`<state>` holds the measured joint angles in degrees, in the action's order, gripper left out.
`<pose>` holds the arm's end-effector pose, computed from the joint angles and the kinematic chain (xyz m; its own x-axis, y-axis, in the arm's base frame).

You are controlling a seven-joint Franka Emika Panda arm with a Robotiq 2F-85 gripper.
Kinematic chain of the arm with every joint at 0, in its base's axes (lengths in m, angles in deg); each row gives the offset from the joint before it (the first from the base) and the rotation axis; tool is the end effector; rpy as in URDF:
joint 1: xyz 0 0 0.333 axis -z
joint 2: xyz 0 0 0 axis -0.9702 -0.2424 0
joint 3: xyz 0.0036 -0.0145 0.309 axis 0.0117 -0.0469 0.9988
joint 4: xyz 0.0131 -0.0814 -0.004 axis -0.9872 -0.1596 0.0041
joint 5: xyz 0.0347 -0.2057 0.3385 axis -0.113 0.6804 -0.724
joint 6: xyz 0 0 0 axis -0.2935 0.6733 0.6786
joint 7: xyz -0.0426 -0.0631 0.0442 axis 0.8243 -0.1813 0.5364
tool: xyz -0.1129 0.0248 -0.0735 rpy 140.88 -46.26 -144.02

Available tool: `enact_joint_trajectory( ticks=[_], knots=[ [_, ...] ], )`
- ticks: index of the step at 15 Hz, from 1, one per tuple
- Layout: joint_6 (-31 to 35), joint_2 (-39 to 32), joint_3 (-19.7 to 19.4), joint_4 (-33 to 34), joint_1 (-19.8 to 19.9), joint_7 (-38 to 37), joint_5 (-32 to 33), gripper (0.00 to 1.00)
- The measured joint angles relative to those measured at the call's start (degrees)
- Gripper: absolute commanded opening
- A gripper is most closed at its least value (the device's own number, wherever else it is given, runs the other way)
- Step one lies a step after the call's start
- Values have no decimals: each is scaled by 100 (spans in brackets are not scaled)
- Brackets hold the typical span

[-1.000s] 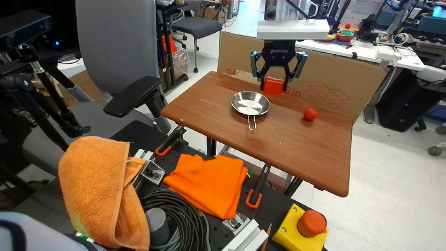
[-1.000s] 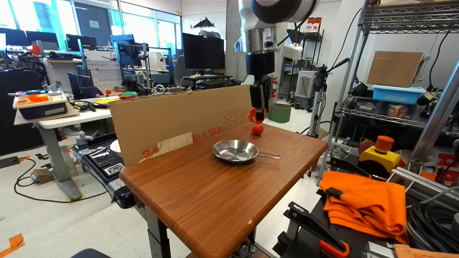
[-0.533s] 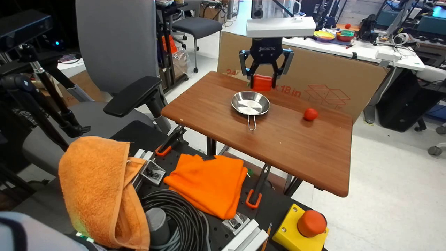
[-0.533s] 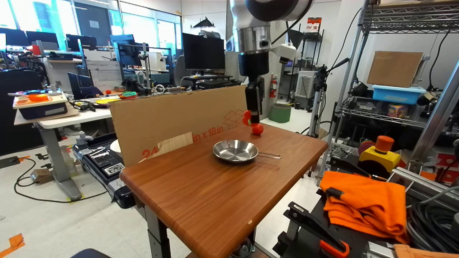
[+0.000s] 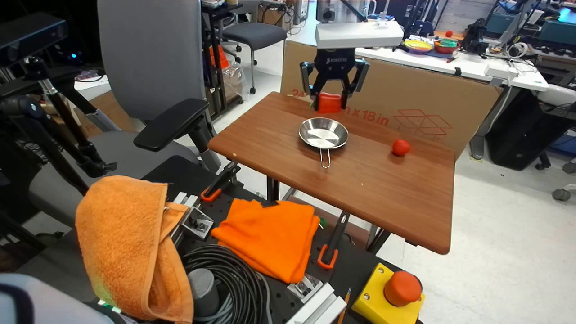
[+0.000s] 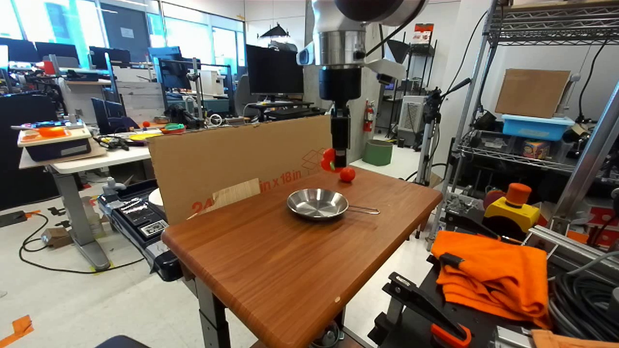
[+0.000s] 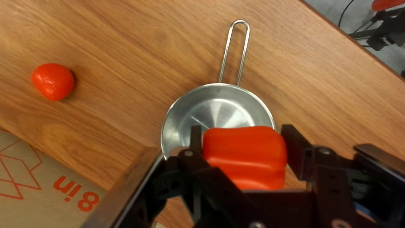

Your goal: Put the pepper on the pan

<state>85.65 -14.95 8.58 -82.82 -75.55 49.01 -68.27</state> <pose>0.5605 0.0283 0.2093 0.7836 0.6138 -0.0958 0.6202 -0.7818 0.0643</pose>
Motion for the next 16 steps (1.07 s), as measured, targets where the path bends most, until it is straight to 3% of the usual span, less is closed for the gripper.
enact_joint_trajectory(
  ticks=[16],
  knots=[
    [20, 10, -12, -55, 126, 51, 13, 38]
  ],
)
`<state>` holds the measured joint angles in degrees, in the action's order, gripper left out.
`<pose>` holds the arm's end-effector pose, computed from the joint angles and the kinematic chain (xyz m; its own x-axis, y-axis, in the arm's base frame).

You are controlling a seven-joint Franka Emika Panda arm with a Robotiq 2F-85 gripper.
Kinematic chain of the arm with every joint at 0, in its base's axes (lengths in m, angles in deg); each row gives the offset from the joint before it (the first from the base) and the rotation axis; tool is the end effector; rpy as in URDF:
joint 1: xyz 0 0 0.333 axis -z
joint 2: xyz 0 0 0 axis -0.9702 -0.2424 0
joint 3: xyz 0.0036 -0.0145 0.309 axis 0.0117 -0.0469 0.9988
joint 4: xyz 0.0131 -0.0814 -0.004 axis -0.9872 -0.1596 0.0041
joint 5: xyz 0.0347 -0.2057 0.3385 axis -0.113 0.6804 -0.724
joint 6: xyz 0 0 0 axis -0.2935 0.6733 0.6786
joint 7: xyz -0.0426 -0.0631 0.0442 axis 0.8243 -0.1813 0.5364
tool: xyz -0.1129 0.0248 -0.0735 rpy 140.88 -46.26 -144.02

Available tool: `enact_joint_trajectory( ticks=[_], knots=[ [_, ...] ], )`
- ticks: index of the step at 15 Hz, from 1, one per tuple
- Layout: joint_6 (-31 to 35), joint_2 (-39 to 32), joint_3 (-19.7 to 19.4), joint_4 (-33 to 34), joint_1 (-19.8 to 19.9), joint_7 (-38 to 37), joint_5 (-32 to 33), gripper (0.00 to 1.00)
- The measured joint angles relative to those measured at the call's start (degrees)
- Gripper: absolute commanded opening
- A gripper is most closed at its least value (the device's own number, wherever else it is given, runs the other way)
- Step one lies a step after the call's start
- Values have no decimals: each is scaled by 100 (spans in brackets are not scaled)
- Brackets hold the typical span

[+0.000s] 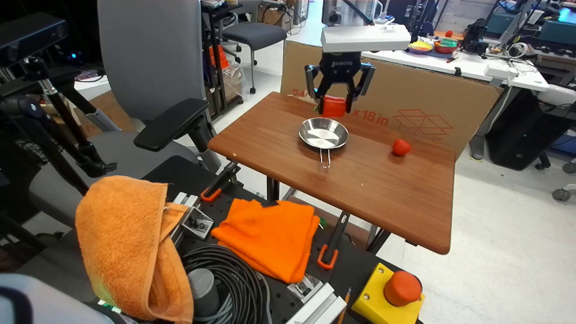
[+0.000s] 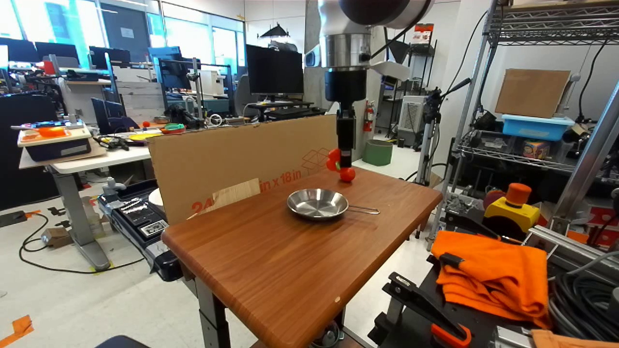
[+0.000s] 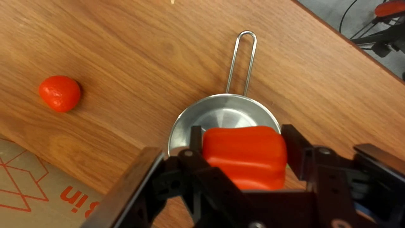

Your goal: Put the pepper on the pan

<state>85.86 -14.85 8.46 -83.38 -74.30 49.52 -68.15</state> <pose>0.5578 0.0149 0.2068 0.7909 0.6036 -0.1008 0.6105 -0.7896 0.0620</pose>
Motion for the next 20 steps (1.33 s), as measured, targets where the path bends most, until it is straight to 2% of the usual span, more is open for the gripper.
enact_joint_trajectory(
  ticks=[3, 4, 5, 6, 8, 20],
  knots=[
    [14, 0, -12, 0, 0, 0, 68, 38],
    [18, 0, -14, 0, 1, 0, 82, 59],
    [19, 0, -14, -1, 2, 0, 83, 88],
    [19, 0, -15, -1, 4, 0, 83, 89],
    [19, 0, -15, -1, 14, 0, 83, 99],
    [19, 5, -19, -1, 73, 15, 73, 100]
  ],
)
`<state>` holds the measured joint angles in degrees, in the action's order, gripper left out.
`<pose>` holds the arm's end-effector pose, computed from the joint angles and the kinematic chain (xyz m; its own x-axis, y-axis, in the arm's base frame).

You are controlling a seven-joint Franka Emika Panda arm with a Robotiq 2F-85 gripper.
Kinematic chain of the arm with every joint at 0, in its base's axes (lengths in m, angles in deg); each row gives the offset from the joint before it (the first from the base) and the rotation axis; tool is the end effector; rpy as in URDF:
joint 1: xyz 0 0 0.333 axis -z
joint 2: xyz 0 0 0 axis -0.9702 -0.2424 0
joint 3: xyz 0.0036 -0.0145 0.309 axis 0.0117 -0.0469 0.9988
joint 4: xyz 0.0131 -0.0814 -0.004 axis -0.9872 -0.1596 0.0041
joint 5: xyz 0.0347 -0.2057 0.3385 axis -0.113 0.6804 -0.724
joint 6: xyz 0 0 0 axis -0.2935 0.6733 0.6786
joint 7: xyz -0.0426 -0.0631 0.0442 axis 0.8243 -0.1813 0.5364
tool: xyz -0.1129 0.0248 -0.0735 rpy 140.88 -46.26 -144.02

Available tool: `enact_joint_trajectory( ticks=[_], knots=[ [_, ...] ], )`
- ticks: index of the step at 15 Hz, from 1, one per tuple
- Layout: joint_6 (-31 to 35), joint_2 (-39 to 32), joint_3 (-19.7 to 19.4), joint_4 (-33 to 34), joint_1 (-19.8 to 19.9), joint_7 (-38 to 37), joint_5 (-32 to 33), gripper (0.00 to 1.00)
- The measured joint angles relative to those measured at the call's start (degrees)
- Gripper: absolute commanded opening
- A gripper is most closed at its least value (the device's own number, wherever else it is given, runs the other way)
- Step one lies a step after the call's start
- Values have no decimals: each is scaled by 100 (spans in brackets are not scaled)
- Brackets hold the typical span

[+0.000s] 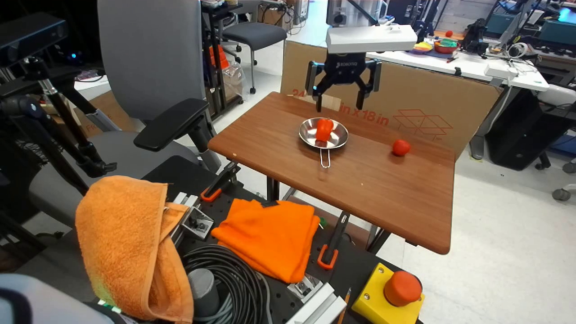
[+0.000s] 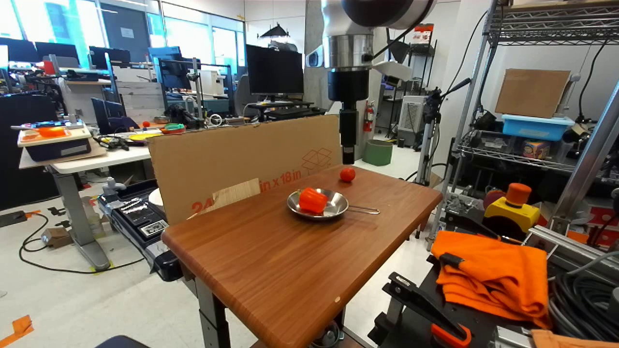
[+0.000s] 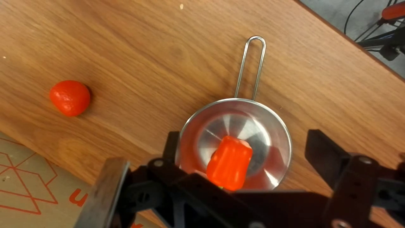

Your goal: Put the pepper on the pan

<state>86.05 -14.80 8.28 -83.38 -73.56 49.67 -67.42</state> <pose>0.5586 0.0057 0.2075 0.7931 0.6004 -0.1024 0.6079 -0.7908 0.0710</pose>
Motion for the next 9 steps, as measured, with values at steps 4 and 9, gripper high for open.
enact_joint_trajectory(
  ticks=[4, 9],
  knots=[
    [0, 48, 1, -16, 3, 34, -1, 100],
    [0, 78, 2, -46, 3, 50, -1, 100]
  ],
)
